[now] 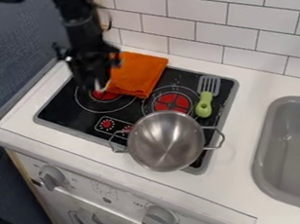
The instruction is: Put the sushi to the upper side of the orange cloth
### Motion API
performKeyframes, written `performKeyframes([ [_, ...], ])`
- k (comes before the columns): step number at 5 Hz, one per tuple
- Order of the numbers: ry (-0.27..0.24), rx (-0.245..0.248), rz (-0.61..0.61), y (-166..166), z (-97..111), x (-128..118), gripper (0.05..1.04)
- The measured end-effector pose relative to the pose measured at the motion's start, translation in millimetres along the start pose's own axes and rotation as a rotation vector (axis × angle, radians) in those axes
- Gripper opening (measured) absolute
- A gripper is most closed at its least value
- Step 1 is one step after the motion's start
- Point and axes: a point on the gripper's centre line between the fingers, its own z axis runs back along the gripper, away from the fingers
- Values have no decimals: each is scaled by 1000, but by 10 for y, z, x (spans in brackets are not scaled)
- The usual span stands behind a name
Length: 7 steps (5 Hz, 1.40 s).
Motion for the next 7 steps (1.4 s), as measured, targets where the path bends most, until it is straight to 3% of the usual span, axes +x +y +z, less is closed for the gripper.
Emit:
performKeyframes([
  [1,-85,-58,-64,-173,244,366,503],
  [2,-26,-82,-85,-246,22,553,503],
  [3,-13,-62,-77,-211,-41,633,575],
  [4,-9,-53,-85,-204,-45,625,853],
  [5,14,-44,-114,-262,-49,596,1011],
  [6,28,-38,-150,-369,-58,563,1007],
  [7,-21,-41,-179,-467,178,535,1001],
])
